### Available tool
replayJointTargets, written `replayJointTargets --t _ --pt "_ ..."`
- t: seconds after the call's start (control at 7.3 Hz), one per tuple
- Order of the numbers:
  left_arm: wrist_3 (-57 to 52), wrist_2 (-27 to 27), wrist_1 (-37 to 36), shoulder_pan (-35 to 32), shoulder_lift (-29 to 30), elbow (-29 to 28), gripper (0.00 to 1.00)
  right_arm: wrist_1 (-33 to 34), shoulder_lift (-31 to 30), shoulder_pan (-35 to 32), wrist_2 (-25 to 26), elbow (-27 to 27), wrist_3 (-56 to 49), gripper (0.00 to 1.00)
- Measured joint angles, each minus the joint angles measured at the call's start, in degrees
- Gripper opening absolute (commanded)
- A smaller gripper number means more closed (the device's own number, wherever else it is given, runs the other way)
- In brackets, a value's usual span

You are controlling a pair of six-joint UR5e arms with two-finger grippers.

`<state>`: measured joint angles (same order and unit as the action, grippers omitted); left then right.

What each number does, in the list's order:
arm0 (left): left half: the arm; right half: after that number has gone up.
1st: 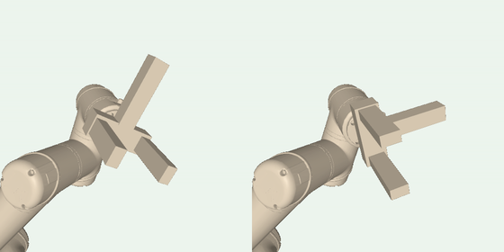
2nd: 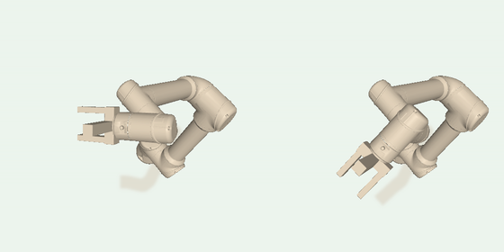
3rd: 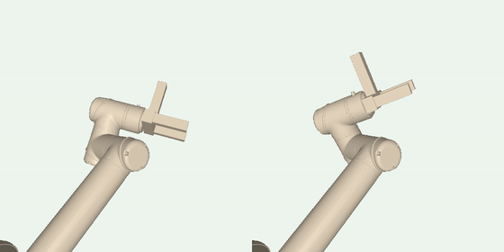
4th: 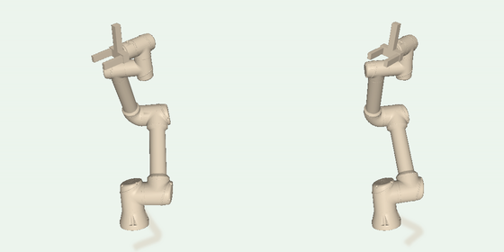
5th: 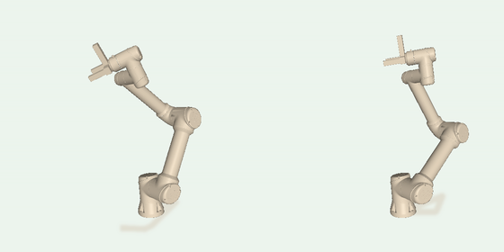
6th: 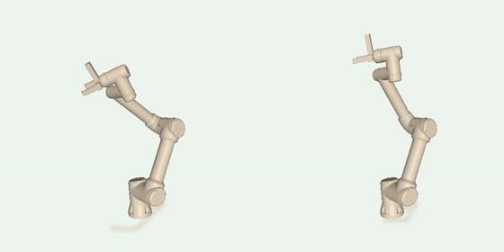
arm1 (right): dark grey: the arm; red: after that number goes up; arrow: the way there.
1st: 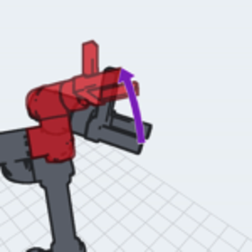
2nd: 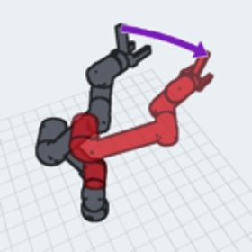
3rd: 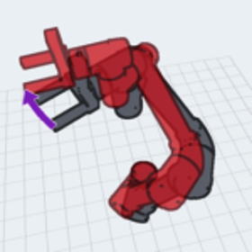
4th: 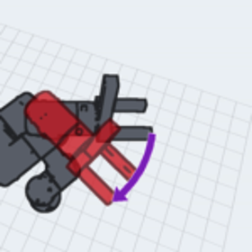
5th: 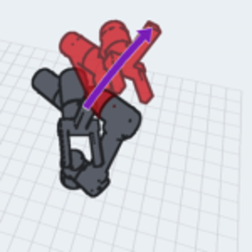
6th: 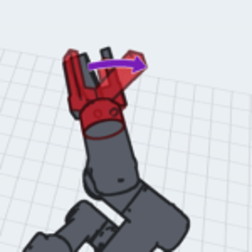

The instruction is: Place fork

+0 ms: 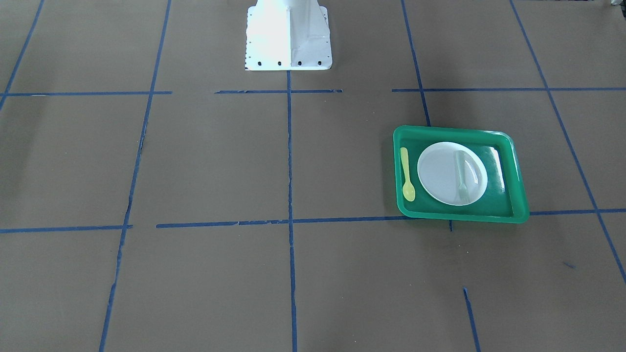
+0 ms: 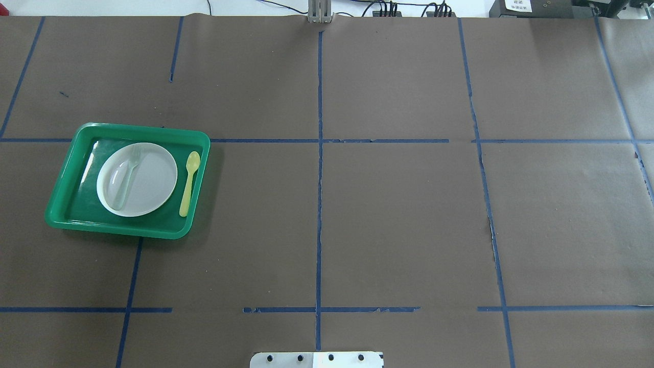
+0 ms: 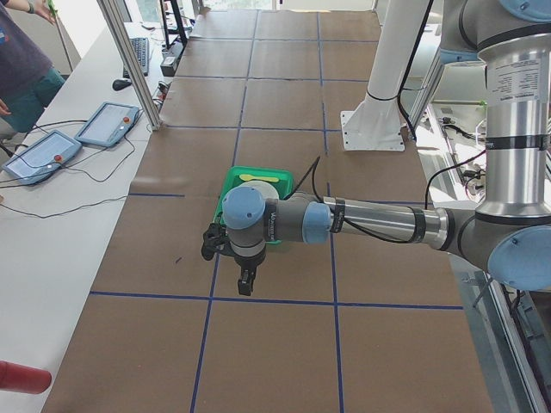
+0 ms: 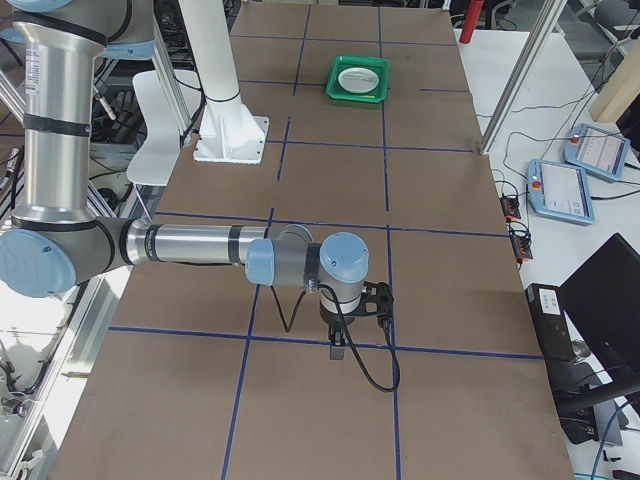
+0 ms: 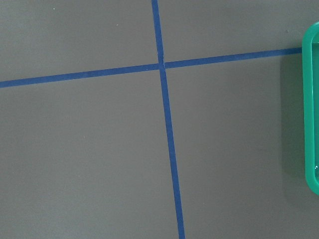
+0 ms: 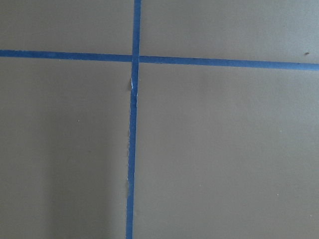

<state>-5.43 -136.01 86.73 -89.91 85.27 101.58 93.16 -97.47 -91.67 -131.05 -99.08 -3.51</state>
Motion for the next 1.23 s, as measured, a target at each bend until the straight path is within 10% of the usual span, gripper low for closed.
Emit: replayJointTargets --t 1.23 --pt "28.87 3.97 14.51 17.95 6.33 1.95 1.0 0.0 0.0 0.0 0.0 0.02 0.02 1.0"
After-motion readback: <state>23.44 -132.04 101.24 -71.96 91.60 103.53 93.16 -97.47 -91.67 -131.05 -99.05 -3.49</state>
